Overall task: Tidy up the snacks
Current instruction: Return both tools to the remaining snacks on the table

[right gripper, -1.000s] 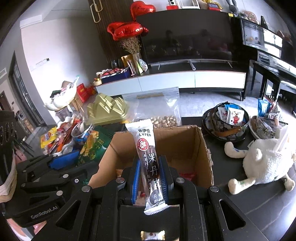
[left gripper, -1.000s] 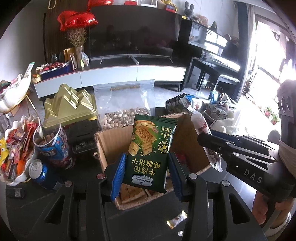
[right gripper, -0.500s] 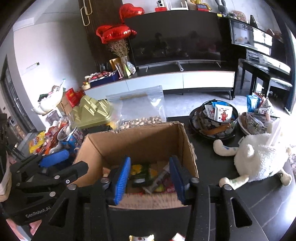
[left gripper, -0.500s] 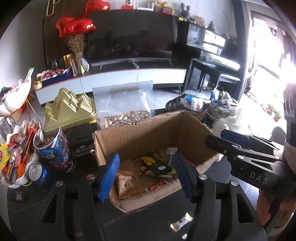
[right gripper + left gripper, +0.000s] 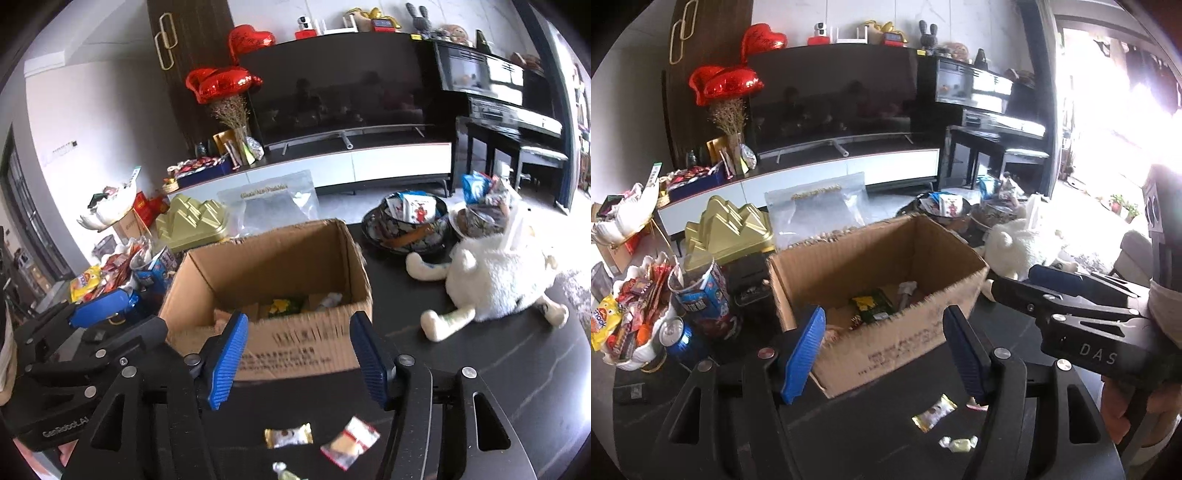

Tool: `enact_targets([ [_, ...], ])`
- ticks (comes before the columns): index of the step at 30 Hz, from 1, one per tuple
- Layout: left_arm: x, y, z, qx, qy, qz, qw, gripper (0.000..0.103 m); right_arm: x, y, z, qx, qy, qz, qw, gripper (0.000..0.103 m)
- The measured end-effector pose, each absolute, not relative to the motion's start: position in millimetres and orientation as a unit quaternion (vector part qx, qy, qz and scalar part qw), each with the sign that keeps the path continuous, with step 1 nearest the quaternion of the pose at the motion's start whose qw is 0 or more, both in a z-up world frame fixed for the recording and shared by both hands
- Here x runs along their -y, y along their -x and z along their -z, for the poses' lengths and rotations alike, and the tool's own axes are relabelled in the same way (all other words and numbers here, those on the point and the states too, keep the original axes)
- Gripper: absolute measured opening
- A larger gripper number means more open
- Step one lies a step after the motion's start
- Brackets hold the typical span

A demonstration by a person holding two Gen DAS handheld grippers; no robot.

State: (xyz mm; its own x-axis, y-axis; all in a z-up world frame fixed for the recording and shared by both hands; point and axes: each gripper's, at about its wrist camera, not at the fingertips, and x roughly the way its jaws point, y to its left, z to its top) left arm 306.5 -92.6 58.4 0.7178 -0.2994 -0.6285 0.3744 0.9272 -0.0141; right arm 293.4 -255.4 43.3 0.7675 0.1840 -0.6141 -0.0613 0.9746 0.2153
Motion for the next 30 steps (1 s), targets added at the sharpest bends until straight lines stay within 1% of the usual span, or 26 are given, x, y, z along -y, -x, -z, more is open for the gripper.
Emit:
enact_targets([
  [12, 99.7, -272.8, -27.2, -0.335, -0.062, 0.200, 0.919, 0.065, 265.4, -251.2, -16.6, -0.328, -0.111, -0.043, 0.937, 0.059],
  [18, 103.7, -257.5, -6.7, -0.335, -0.069, 0.208, 0.916, 0.065, 272.3, -234.6, 6.7, -0.334, -0.125, -0.030, 0.934, 0.059],
  [24, 110.2, -251.1, 15.1, -0.342, -0.084, 0.222, 0.909, 0.065, 275.0, -224.6, 30.0, -0.345, -0.113, -0.013, 0.932, 0.059],
  [30, 116.9, -256.4, 36.0, -0.361, -0.092, 0.233, 0.898, 0.065, 281.3, -222.9, 55.2, -0.361, -0.153, -0.004, 0.920, 0.059],
])
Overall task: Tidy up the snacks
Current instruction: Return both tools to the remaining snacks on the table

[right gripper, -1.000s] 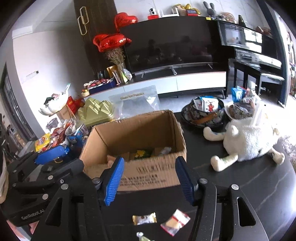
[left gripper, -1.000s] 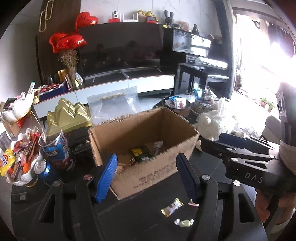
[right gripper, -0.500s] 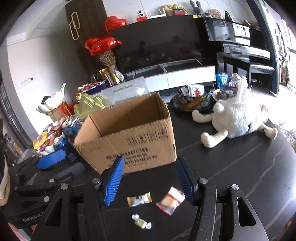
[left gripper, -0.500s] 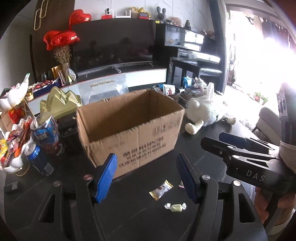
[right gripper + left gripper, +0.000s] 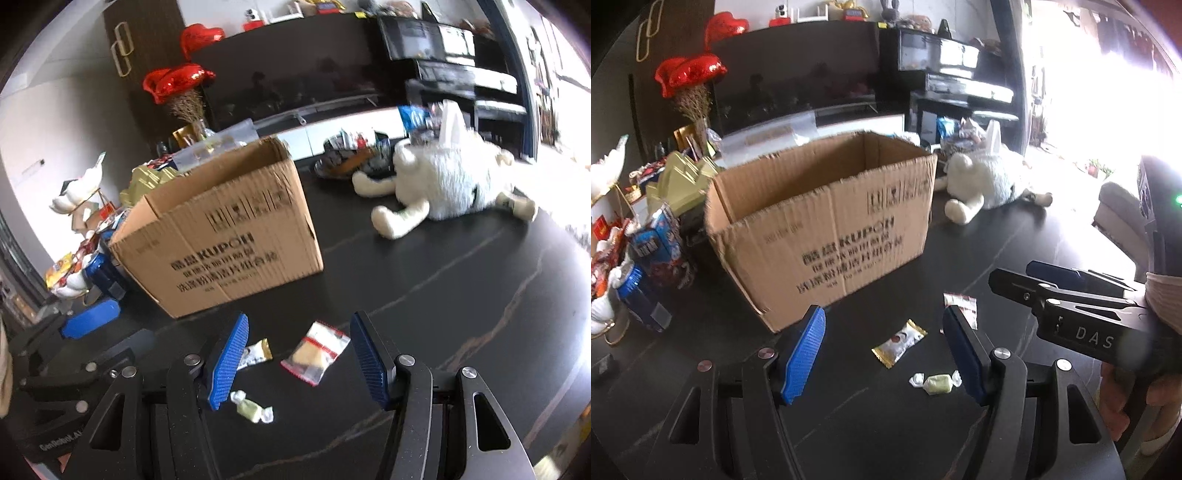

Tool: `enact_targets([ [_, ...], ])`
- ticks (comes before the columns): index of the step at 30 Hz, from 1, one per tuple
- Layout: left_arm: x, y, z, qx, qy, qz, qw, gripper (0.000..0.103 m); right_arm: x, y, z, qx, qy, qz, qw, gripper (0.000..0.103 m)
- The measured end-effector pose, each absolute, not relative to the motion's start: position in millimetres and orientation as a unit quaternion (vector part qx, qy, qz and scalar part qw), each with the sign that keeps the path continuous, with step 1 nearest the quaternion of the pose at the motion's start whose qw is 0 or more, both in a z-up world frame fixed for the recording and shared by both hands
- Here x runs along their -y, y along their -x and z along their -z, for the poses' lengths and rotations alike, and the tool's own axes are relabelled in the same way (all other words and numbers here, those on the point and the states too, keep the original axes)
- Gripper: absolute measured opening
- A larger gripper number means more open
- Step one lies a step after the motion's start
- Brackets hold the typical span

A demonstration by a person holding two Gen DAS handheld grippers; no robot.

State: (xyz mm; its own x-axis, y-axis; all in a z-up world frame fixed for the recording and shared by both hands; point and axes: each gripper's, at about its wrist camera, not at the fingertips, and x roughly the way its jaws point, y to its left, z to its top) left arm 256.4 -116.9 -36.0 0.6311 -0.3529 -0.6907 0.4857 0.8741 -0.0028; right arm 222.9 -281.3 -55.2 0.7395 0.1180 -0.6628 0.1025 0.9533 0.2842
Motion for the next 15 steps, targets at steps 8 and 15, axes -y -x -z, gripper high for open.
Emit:
enact_targets([
  [8, 123.4, -269.1, 67.3, -0.390, -0.109, 0.252, 0.879, 0.065, 280.6, -230.8, 83.7, -0.389, -0.162, 0.008, 0.907, 0.059],
  [15, 133.4, -277.5, 95.3, -0.410, -0.137, 0.278, 0.858, 0.065, 278.1, -239.2, 105.3, -0.416, -0.163, 0.010, 0.895, 0.059],
])
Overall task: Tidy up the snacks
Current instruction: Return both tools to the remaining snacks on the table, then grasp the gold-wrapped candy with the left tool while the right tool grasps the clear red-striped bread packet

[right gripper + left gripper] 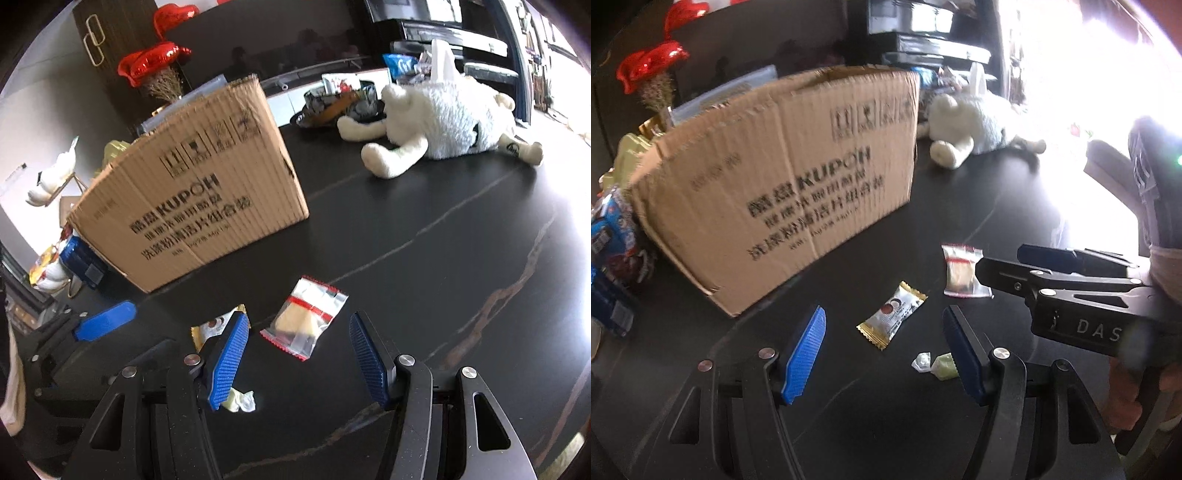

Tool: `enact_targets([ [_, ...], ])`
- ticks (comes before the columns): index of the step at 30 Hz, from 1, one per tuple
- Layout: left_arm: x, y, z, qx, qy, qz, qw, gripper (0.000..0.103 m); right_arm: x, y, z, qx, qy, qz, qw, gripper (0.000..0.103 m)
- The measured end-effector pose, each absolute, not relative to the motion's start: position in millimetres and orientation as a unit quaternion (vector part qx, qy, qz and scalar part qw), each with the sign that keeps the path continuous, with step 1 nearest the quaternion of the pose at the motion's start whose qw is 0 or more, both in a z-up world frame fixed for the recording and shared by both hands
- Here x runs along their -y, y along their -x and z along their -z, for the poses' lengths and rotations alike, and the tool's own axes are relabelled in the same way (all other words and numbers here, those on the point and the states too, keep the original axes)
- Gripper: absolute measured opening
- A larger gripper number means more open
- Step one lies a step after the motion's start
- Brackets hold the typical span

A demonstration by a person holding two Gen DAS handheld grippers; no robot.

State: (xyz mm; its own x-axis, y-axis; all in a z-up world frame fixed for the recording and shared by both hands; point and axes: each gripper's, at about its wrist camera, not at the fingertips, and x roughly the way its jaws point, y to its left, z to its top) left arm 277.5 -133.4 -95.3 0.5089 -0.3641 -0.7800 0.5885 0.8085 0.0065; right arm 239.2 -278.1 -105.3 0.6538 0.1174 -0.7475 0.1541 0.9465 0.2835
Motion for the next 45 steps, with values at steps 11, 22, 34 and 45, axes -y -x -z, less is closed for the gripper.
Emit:
enact_targets([
  [11, 136.4, -294.3, 126.0, -0.436, -0.136, 0.285, 0.843, 0.058, 275.5, -251.1, 119.5, -0.430, -0.148, 0.025, 0.890, 0.059],
  [22, 135.3, -305.0, 135.4, -0.443, -0.124, 0.289, 0.839, 0.052, 270.8, -256.3, 123.4, -0.437, -0.137, 0.024, 0.889, 0.059],
  [34, 140.0, -310.1, 137.8, -0.438, -0.113, 0.291, 0.843, 0.021, 271.3, -261.4, 127.2, -0.444, -0.131, 0.031, 0.886, 0.058],
  [45, 121.0, -313.5, 129.8, -0.439, -0.063, 0.279, 0.852, 0.019, 257.9, -274.3, 129.8, -0.449, -0.092, 0.040, 0.888, 0.049],
])
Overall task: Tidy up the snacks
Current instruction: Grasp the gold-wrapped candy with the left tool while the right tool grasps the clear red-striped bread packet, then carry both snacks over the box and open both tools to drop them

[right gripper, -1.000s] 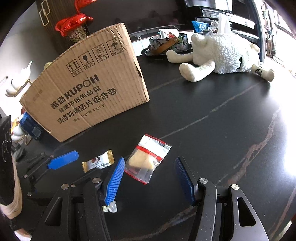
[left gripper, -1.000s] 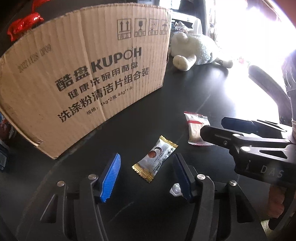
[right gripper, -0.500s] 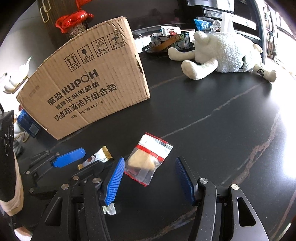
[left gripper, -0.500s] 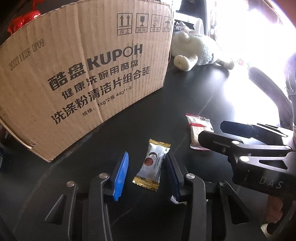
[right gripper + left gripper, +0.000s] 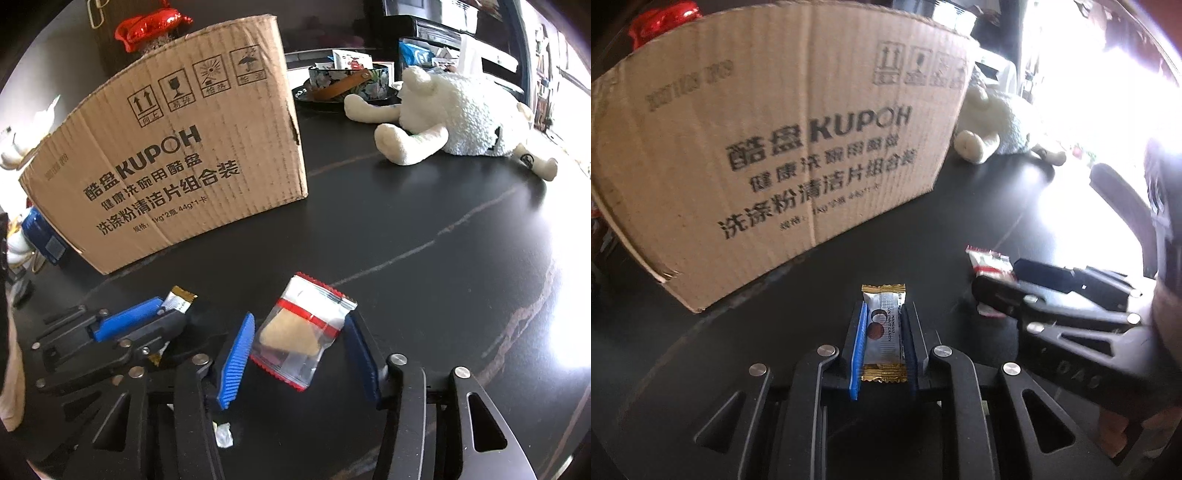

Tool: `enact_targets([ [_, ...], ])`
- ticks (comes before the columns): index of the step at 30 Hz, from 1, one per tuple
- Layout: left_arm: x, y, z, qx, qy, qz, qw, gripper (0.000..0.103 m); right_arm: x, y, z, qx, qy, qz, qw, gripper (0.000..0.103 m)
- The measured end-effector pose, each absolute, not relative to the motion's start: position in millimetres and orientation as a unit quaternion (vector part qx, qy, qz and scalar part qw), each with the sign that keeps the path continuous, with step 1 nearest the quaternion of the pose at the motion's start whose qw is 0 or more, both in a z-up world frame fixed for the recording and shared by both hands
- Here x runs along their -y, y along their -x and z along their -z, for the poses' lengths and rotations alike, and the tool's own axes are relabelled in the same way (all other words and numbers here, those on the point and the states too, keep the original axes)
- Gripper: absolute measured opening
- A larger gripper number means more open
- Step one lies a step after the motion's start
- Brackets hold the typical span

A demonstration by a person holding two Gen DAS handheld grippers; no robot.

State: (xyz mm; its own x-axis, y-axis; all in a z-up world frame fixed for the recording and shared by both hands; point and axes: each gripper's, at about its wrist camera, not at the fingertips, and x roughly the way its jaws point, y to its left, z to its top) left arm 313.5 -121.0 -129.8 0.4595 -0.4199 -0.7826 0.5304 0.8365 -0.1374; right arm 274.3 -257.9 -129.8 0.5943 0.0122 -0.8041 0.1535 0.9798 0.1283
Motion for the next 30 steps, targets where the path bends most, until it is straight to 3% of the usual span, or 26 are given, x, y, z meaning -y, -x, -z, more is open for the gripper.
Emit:
enact_targets([
  [13, 109.9, -311.1, 117.7, -0.439, -0.034, 0.256, 0.860, 0.019, 241.4, -273.0, 127.4, -0.440, -0.049, 0.032, 0.896, 0.037],
  [30, 92.1, -285.5, 58.7, -0.396, -0.025, 0.225, 0.890, 0.019, 242.5, -257.0, 76.6, -0.397, -0.082, -0.015, 0.914, 0.037],
])
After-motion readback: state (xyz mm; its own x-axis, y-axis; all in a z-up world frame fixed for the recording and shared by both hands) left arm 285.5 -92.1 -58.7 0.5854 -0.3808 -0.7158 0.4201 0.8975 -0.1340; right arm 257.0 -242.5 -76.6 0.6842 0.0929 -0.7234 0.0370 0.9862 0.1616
